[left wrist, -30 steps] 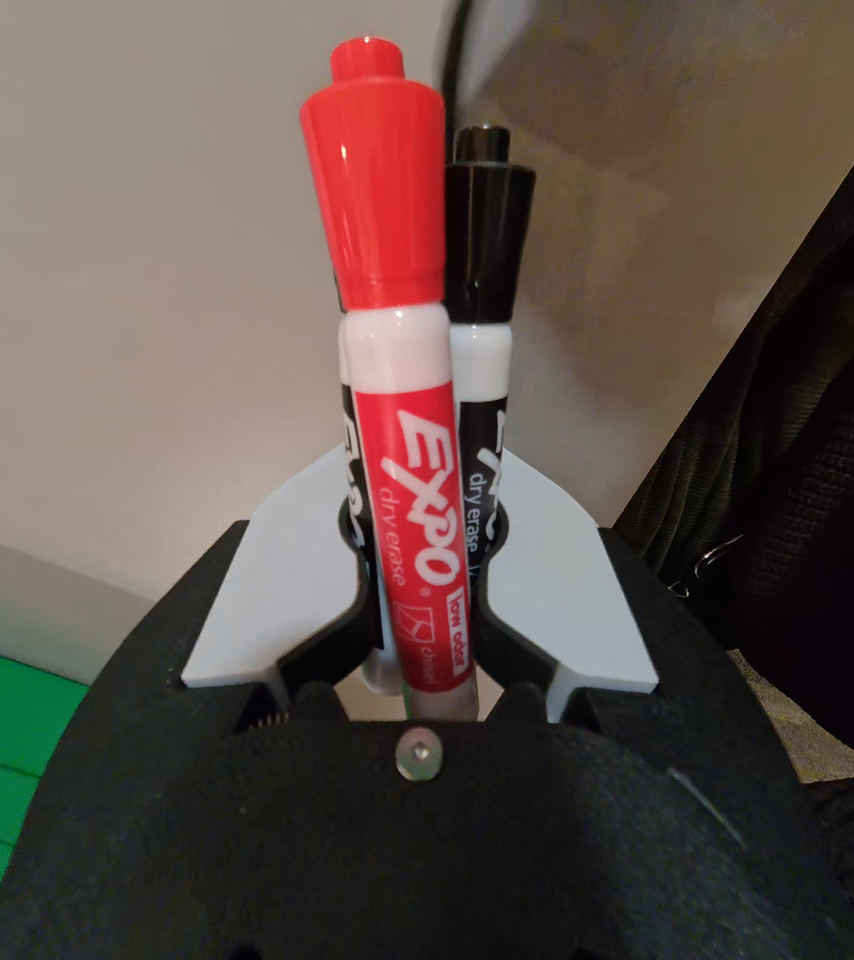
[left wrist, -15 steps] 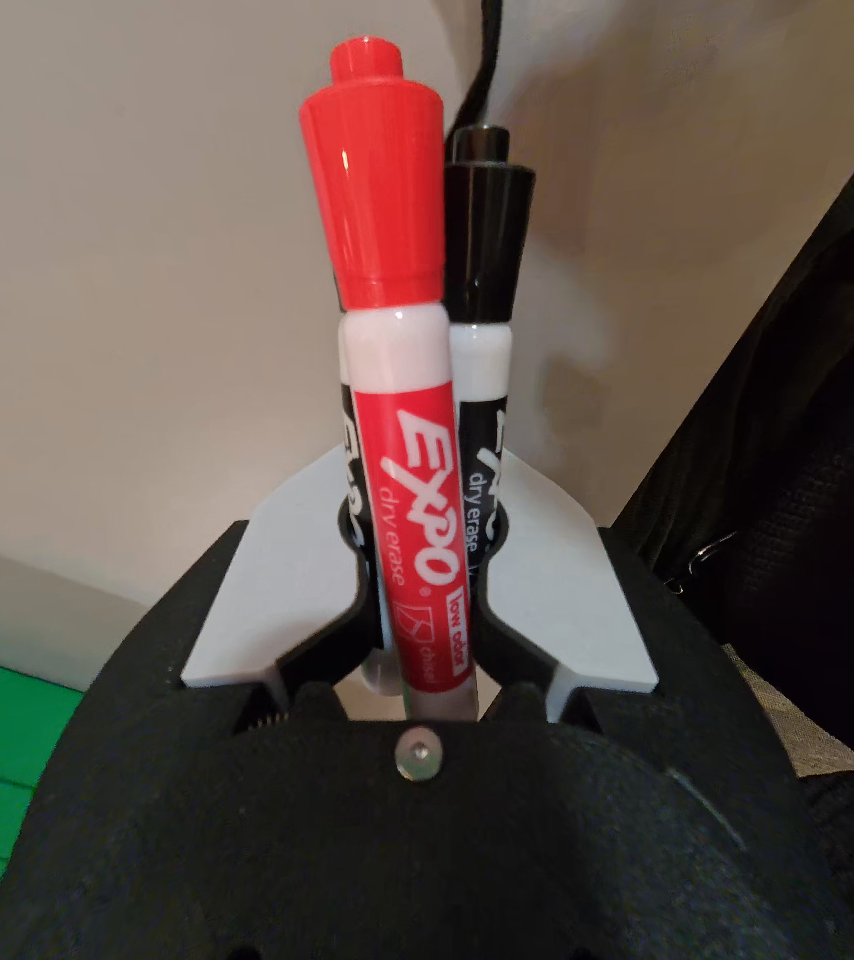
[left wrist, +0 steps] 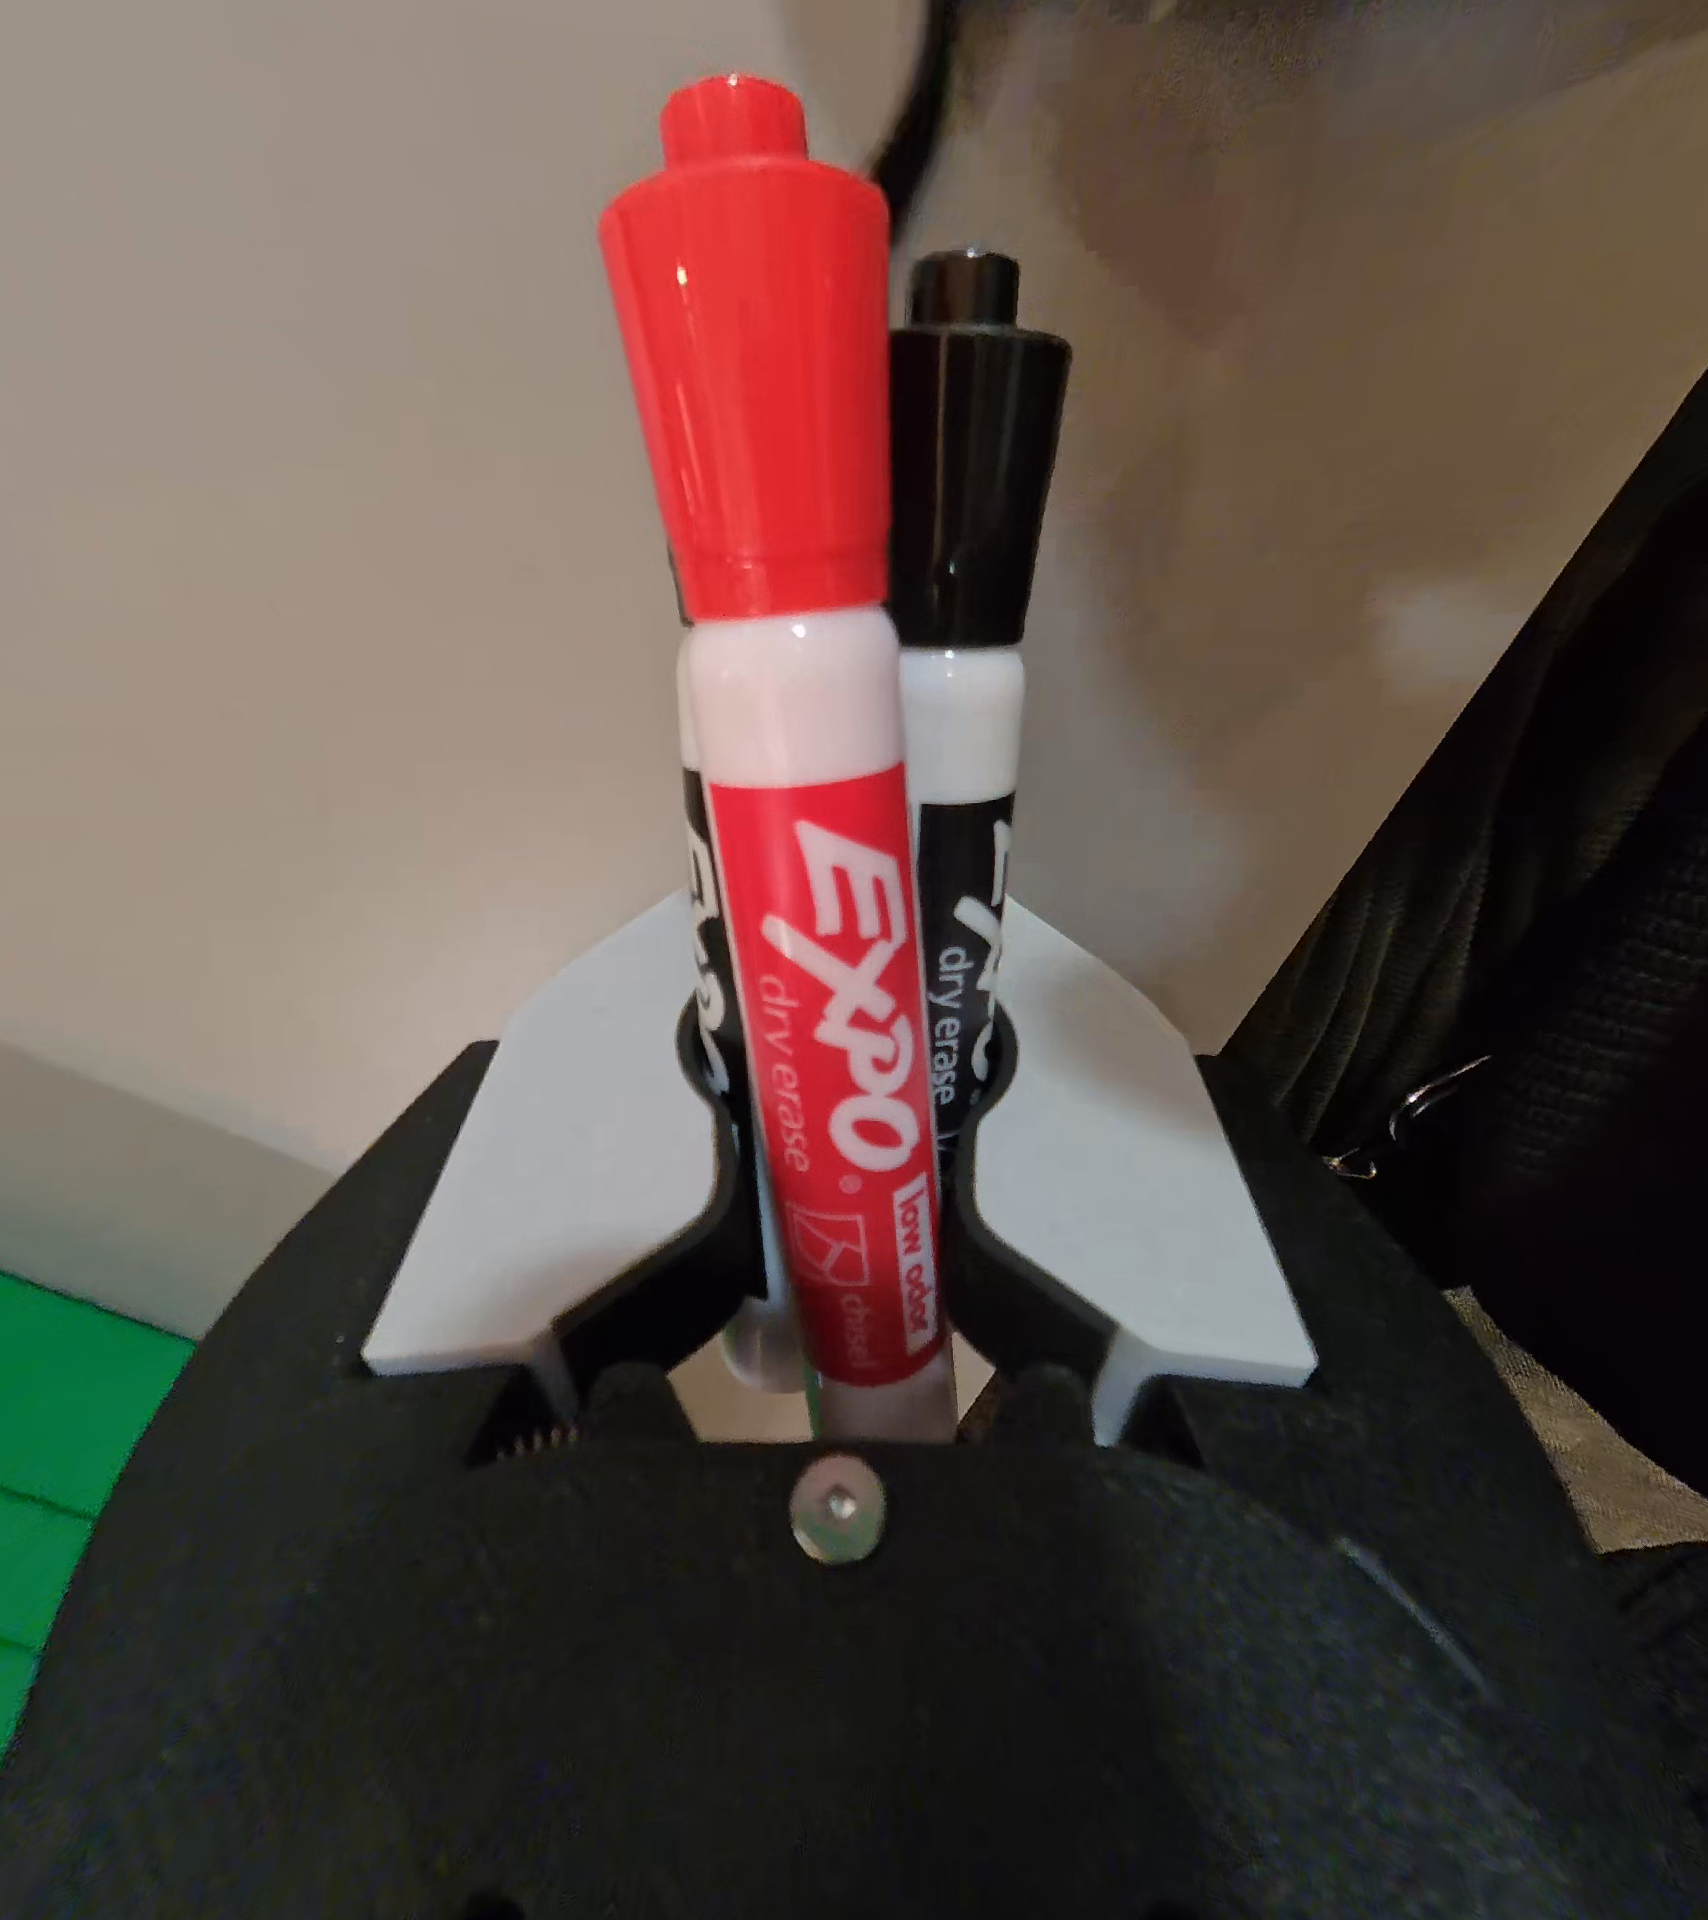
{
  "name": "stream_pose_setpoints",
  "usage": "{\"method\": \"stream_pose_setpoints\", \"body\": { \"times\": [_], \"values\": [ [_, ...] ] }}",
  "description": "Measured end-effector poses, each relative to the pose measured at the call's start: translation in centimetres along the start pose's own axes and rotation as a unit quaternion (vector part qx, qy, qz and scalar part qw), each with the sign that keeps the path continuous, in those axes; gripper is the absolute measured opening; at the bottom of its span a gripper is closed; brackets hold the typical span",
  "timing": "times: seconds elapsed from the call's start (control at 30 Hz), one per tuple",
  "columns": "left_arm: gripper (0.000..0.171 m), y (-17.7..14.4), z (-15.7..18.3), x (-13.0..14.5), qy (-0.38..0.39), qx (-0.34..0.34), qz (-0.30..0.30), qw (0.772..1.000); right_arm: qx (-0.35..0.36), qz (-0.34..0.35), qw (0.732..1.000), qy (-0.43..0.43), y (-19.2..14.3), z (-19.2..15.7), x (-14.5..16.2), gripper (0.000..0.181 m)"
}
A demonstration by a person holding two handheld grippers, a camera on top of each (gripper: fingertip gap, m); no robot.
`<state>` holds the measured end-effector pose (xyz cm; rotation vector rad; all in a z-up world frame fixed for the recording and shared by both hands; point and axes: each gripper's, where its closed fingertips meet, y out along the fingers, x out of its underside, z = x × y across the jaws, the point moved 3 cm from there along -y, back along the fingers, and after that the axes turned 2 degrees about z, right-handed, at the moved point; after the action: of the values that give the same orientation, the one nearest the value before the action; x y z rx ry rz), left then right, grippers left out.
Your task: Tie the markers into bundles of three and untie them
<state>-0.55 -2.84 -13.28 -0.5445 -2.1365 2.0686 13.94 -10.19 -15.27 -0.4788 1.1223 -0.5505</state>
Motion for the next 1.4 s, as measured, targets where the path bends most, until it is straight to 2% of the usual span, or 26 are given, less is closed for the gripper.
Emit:
{"method": "stream_pose_setpoints", "body": {
  "times": [0.1, 0.13, 0.3, 0.37, 0.43, 0.47, 0.5, 0.53, 0.73, 0.8, 0.93, 1.07, 1.13, 1.27, 1.33, 1.4],
  "values": [
    [0.043, -0.2, -0.1, 0.1, -0.001, 0.0, 0.003, 1.0, -0.033, 0.002, 0.999, 0.04, 0.7, -0.7, -0.5, 0.047],
    [0.043, -0.2, -0.1, 0.1, -0.002, -0.001, 0.004, 1.0, -0.05, 0.001, 0.997, 0.057, 0.8, -0.9, -0.5, 0.05],
    [0.044, 0.0, -0.2, 0.3, -0.004, 0.0, 0.0, 1.0, -0.105, -0.017, 0.988, 0.111, 1.7, -0.6, -0.5, 0.083],
    [0.044, 0.0, -0.1, 0.2, -0.003, -0.001, 0.0, 1.0, -0.135, -0.01, 0.983, 0.128, 2.1, -0.5, -0.9, 0.088],
    [0.043, -0.1, -0.1, 0.1, -0.001, -0.003, 0.002, 1.0, -0.157, -0.001, 0.978, 0.135, 2.5, -0.4, -1.5, 0.077],
    [0.043, -0.2, -0.1, 0.1, 0.0, -0.004, 0.003, 1.0, -0.164, 0.0, 0.977, 0.135, 2.7, -0.4, -1.6, 0.065],
    [0.043, -0.2, -0.1, 0.0, 0.001, -0.004, 0.004, 1.0, -0.171, -0.002, 0.976, 0.136, 2.8, -0.4, -1.6, 0.043],
    [0.043, -0.3, -0.1, 0.0, 0.001, -0.004, 0.006, 1.0, -0.176, 0.0, 0.975, 0.139, 2.7, -0.4, -1.6, 0.033],
    [0.044, -0.5, -0.3, 0.2, -0.004, 0.003, 0.018, 1.0, -0.21, 0.066, 0.968, 0.12, 0.8, -0.4, -2.5, 0.032],
    [0.043, -0.9, -0.2, 0.0, -0.004, 0.012, 0.038, 0.999, -0.244, 0.106, 0.956, 0.121, -0.5, -0.9, -3.5, 0.034],
    [0.043, -2.3, -0.5, 0.0, -0.017, 0.022, 0.082, 0.996, -0.313, 0.179, 0.918, 0.164, -3.0, -1.9, -5.3, 0.037],
    [0.043, -3.3, -1.3, 1.3, -0.043, 0.017, 0.092, 0.995, -0.376, 0.231, 0.866, 0.234, -4.2, -2.2, -6.6, 0.037],
    [0.043, -3.7, -1.5, 1.7, -0.051, 0.018, 0.098, 0.994, -0.415, 0.25, 0.83, 0.278, -4.7, -2.3, -7.1, 0.039],
    [0.043, -4.1, -1.6, 1.8, -0.057, 0.026, 0.113, 0.992, -0.496, 0.287, 0.733, 0.367, -6.0, -2.6, -8.1, 0.047],
    [0.043, -4.2, -1.4, 1.6, -0.056, 0.032, 0.117, 0.991, -0.503, 0.307, 0.703, 0.399, -6.2, -2.5, -8.5, 0.049],
    [0.043, -4.2, -1.2, 1.4, -0.053, 0.037, 0.122, 0.99, -0.501, 0.317, 0.688, 0.418, -6.1, -2.5, -8.6, 0.05]
  ]
}}
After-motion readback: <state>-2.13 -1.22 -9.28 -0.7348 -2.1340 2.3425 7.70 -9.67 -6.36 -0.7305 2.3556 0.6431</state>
